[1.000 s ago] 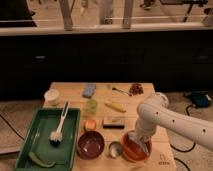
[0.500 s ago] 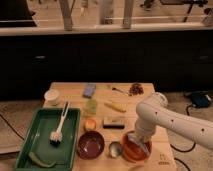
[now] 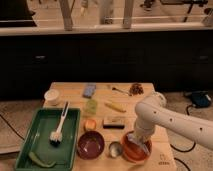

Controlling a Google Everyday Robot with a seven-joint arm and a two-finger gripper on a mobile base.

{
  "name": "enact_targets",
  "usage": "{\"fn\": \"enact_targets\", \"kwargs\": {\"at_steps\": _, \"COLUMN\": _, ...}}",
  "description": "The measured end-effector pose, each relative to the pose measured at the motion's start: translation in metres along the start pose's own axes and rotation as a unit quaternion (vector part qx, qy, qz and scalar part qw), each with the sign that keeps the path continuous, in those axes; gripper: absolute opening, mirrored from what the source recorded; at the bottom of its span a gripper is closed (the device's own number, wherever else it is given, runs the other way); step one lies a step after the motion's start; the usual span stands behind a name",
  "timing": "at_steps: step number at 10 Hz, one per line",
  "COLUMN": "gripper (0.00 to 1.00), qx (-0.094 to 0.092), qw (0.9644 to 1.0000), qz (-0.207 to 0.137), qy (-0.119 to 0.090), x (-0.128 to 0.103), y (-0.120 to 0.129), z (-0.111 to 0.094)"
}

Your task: Wipe red bowl with towel

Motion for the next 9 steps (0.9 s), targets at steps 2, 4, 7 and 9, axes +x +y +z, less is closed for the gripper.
{"fn": "enact_targets", "kwargs": {"at_steps": 2, "gripper": 0.00, "qx": -0.004, "qw": 1.0000, "qz": -0.008, "qy": 0.002, "x": -0.003, "y": -0.002, "z": 0.000}}
{"fn": "enact_targets", "kwargs": {"at_steps": 4, "gripper": 0.00, "qx": -0.009, "qw": 0.9991, "qz": -0.042, "qy": 0.003, "x": -0.019, "y": -0.022, "z": 0.002}}
{"fn": "enact_targets", "kwargs": {"at_steps": 7, "gripper": 0.00, "qx": -0.016, "qw": 0.9969, "qz": -0.077, "qy": -0.001, "x": -0.044, "y": -0.026, "z": 0.009}}
{"fn": "enact_targets", "kwargs": {"at_steps": 9, "gripper": 0.00, "qx": -0.018, "qw": 0.9966, "qz": -0.081, "qy": -0.004, "x": -0.048, "y": -0.015, "z": 0.012}}
